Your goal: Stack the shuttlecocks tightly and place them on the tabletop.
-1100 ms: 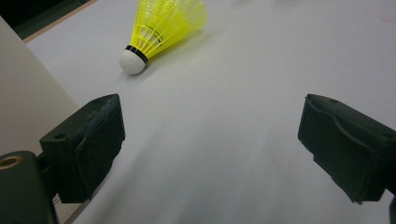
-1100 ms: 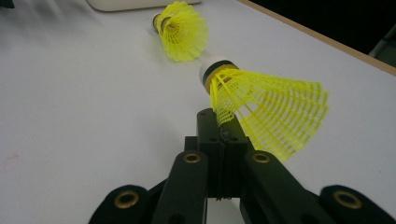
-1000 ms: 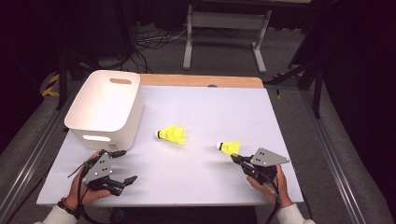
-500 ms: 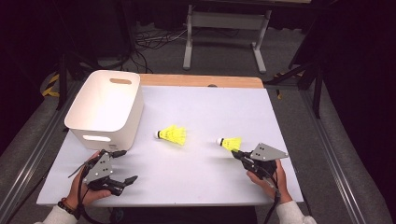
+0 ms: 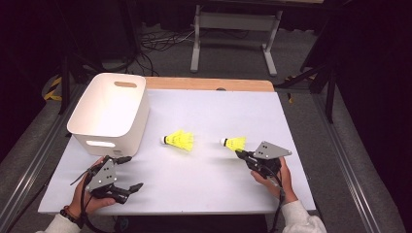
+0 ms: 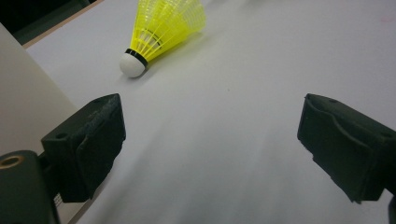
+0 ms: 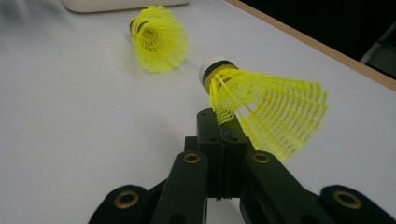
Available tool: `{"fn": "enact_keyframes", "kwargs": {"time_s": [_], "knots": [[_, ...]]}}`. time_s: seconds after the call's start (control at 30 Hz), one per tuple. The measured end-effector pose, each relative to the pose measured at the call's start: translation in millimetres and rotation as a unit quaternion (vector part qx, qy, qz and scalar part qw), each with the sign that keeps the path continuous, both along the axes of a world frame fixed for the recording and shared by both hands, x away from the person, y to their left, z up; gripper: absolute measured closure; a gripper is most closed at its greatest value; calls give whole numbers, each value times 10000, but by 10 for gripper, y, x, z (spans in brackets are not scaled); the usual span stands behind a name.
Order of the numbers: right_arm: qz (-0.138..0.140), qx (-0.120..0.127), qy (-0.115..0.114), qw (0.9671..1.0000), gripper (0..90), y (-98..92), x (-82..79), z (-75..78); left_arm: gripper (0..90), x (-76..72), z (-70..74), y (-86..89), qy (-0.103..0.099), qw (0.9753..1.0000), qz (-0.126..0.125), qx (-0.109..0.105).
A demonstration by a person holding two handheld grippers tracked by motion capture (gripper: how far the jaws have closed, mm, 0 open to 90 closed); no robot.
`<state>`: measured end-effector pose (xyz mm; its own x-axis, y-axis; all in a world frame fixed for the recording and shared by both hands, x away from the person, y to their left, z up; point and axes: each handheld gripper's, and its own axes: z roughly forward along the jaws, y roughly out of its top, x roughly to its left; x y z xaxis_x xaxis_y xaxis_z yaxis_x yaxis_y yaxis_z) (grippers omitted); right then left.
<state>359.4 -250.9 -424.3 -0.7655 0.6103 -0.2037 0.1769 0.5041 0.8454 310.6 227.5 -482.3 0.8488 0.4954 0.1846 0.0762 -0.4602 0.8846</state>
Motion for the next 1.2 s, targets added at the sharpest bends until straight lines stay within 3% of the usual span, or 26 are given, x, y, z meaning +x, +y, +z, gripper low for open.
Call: {"fn": "enact_keyframes", "kwargs": {"time_s": [0.6,1.2], "knots": [[206,-81,49,9997,900,320,262,-21,86,-13,14,11,-41,9999,-48,-91],[511,-293,325,9977,899,713,403,-156,85,-11,12,12,-17,9999,-90,-89]]}}
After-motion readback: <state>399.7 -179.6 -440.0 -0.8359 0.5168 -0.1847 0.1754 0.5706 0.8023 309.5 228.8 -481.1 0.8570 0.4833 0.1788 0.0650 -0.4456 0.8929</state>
